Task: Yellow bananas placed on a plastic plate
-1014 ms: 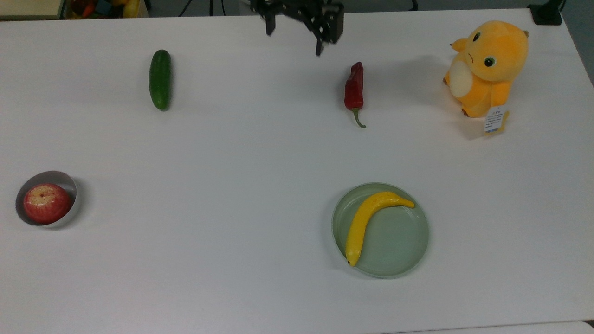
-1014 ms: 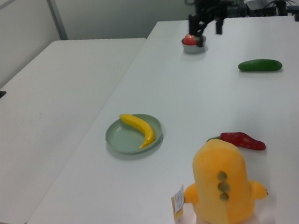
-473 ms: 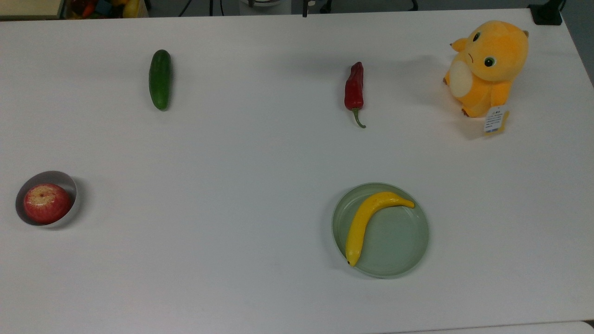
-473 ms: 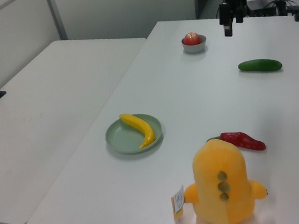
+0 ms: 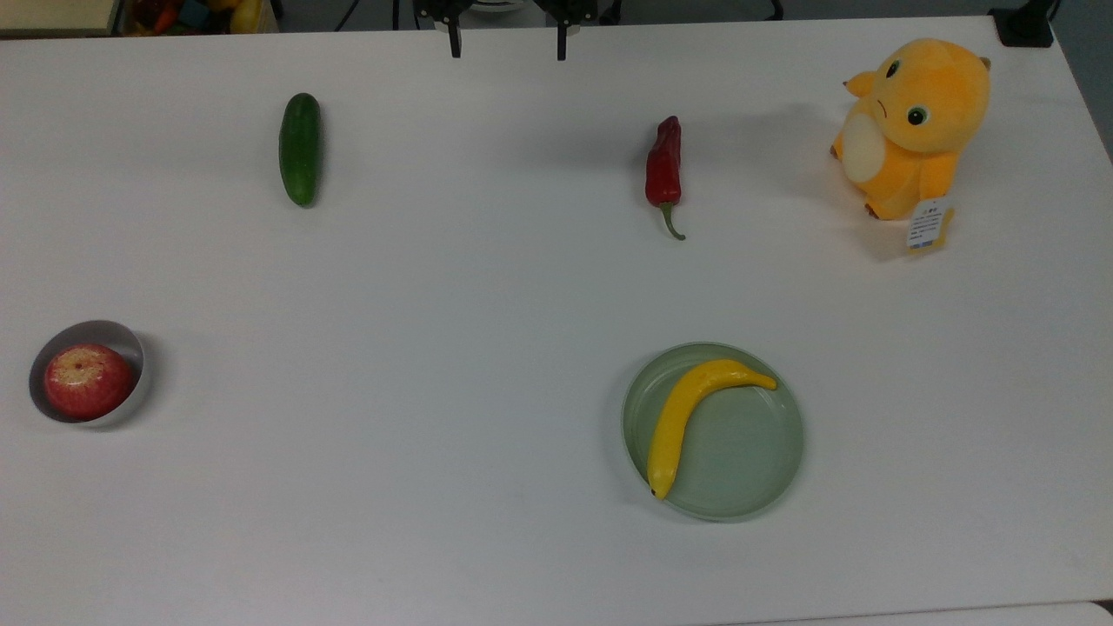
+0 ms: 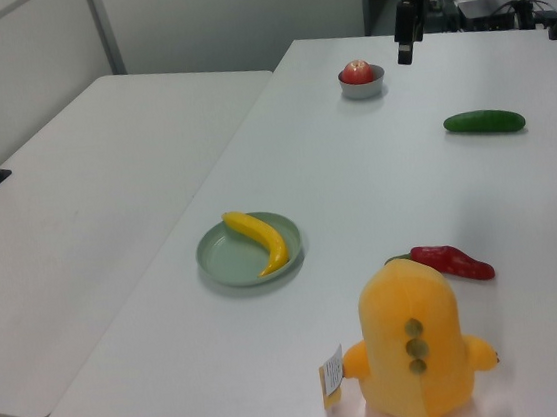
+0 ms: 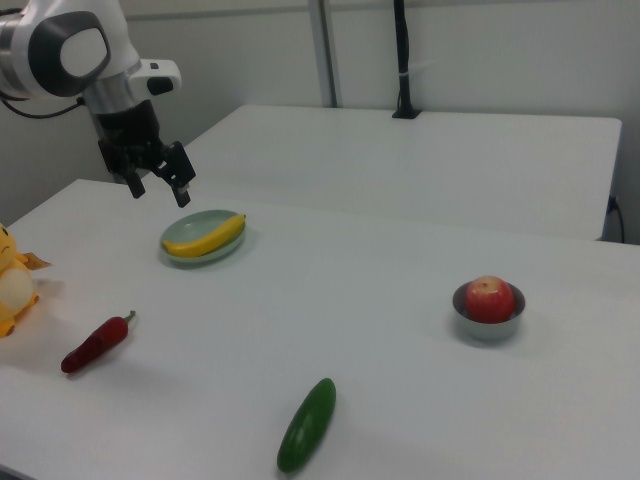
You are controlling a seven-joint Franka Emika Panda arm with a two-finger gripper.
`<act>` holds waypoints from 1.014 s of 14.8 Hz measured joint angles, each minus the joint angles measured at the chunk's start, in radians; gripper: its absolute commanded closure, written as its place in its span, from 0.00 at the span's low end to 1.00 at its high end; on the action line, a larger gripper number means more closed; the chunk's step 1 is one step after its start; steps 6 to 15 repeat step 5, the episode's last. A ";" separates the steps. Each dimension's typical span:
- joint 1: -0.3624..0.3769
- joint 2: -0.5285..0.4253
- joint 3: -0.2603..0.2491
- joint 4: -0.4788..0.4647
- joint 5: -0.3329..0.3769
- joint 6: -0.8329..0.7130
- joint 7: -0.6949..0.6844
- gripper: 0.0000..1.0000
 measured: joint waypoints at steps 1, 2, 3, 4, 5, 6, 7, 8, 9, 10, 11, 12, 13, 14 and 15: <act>0.000 0.001 0.000 0.001 0.008 0.000 -0.014 0.00; 0.000 0.002 0.000 0.001 0.015 0.000 -0.022 0.00; 0.000 0.002 0.000 0.001 0.023 0.000 -0.023 0.00; 0.000 0.002 0.000 0.002 0.026 0.000 -0.023 0.00; -0.001 0.002 0.000 0.002 0.028 0.000 -0.027 0.00; -0.001 0.002 0.000 0.002 0.028 0.000 -0.027 0.00; -0.001 0.002 0.000 0.002 0.028 0.000 -0.027 0.00; -0.001 0.002 0.000 0.002 0.028 0.000 -0.027 0.00; -0.001 0.002 0.000 0.002 0.028 0.000 -0.027 0.00; -0.001 0.002 0.000 0.002 0.028 0.000 -0.027 0.00; -0.001 0.002 0.000 0.002 0.028 0.000 -0.027 0.00; -0.001 0.002 0.000 0.002 0.028 0.000 -0.027 0.00; -0.001 0.002 0.000 0.002 0.028 0.000 -0.027 0.00; -0.001 0.002 0.000 0.002 0.028 0.000 -0.027 0.00; -0.001 0.002 0.000 0.002 0.028 0.000 -0.027 0.00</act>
